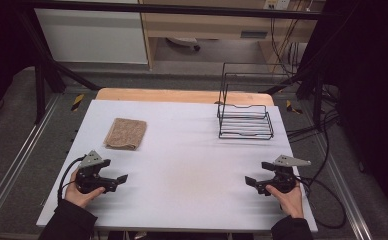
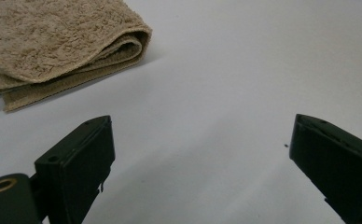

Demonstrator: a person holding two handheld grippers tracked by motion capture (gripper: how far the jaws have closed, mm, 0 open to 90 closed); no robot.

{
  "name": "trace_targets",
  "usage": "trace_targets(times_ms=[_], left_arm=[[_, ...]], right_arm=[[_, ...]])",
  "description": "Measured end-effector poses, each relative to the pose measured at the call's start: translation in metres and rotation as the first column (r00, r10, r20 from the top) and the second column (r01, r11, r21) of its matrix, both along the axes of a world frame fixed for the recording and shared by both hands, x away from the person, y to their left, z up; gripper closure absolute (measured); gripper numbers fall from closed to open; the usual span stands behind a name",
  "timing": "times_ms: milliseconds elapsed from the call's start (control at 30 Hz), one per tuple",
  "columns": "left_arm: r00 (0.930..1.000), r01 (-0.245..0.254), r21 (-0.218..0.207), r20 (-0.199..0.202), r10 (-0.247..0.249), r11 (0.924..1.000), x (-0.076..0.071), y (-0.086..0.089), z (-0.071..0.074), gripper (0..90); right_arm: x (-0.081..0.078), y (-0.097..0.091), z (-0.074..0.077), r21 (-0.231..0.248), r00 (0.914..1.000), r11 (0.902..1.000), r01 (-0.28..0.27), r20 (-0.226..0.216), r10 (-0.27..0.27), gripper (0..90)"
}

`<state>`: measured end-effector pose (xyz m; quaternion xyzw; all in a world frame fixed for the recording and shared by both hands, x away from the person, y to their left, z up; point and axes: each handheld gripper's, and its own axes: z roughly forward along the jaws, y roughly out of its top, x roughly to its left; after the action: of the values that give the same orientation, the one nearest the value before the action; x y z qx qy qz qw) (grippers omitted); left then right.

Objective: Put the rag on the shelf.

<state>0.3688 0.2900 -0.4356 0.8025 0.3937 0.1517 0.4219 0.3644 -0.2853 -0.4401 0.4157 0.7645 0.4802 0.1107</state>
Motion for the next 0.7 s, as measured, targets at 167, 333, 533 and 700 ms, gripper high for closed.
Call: trace_targets(times_ms=[167, 333, 533, 700], left_arm=[[1.0, 0.001, 0.003, 0.005, -0.001, 1.0, 0.0, -0.0016, 0.0004, 6.5], [0.9999, 0.008, 0.012, 0.01, -0.009, 0.9999, -0.0001, -0.0035, 0.0013, 6.5], [0.9999, 0.004, 0.012, 0.01, -0.004, 0.9999, 0.0017, -0.0044, 0.0025, 6.9], [0.9999, -0.002, 0.02, 0.013, 0.002, 0.9998, 0.003, -0.0081, 0.0054, 7.1]], right_arm=[[-0.0003, -0.0001, 0.0001, 0.003, 1.0, 1.0, -0.005, 0.003, 0.005, 0.6], [-0.0011, 0.0, 0.0001, 0.002, 1.0, 1.0, -0.008, 0.001, 0.008, 0.6], [-0.0019, 0.0006, 0.0009, 0.006, 1.0, 1.0, -0.003, -0.001, 0.003, 0.6], [-0.0018, 0.001, 0.0008, 0.003, 1.0, 1.0, -0.004, -0.003, 0.004, 0.6]])
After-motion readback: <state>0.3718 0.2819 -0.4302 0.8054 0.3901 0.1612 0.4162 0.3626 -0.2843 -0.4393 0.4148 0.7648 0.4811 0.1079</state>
